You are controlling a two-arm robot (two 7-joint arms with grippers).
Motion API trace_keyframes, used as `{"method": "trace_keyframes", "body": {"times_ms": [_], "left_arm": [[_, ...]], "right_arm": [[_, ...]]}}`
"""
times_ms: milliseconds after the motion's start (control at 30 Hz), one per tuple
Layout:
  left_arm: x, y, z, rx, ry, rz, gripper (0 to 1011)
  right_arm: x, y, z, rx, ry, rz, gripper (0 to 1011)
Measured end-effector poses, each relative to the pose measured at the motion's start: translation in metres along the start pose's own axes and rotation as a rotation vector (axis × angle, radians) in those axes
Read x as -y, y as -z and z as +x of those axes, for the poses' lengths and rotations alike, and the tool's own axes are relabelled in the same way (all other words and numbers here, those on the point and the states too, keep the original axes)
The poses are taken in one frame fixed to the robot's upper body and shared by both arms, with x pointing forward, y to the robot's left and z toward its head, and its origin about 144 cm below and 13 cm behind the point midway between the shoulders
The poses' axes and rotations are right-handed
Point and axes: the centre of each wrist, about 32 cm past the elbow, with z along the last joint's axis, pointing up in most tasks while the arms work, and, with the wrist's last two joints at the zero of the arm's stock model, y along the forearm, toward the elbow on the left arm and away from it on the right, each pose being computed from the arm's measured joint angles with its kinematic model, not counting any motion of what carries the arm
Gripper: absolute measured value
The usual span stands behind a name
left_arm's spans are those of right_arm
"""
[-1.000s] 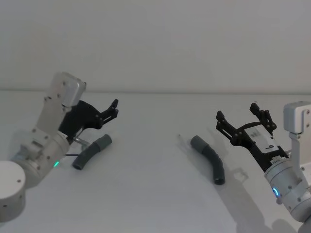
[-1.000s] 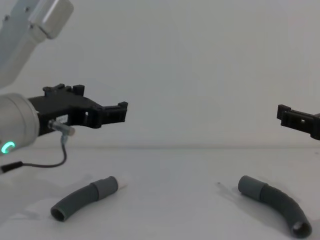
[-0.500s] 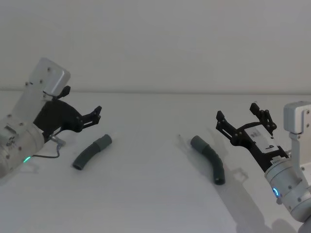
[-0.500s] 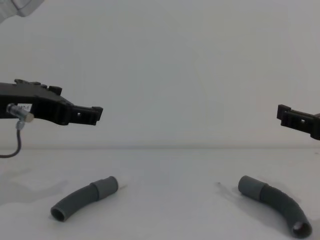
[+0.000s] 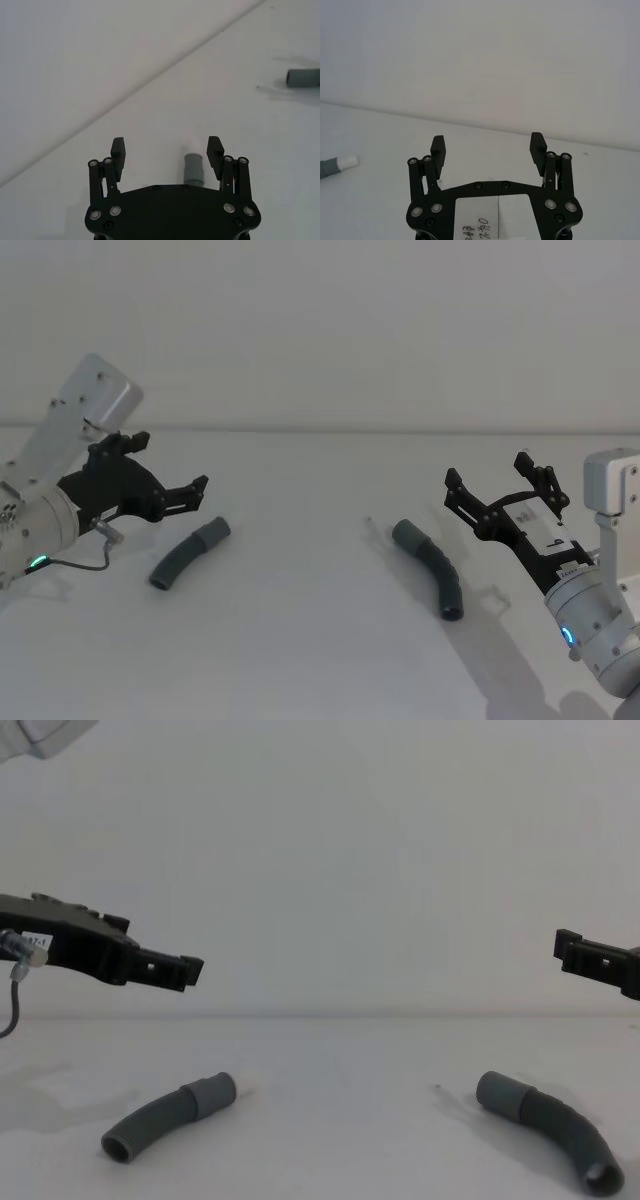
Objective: Use both hands to pick up one end of the pipe from the table, align the ends, and insert them.
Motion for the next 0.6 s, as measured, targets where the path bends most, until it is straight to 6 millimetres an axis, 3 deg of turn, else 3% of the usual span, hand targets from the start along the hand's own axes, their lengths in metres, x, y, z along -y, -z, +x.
{"method": "trace_keyframes", "body": {"times_ms": [600], "left_arm": [[0.011,0.004,0.016,-0.018,0.127,0.125,1001]], "right_arm": [[0.0,0.0,0.0,0.0,0.0,0.0,1002]]}}
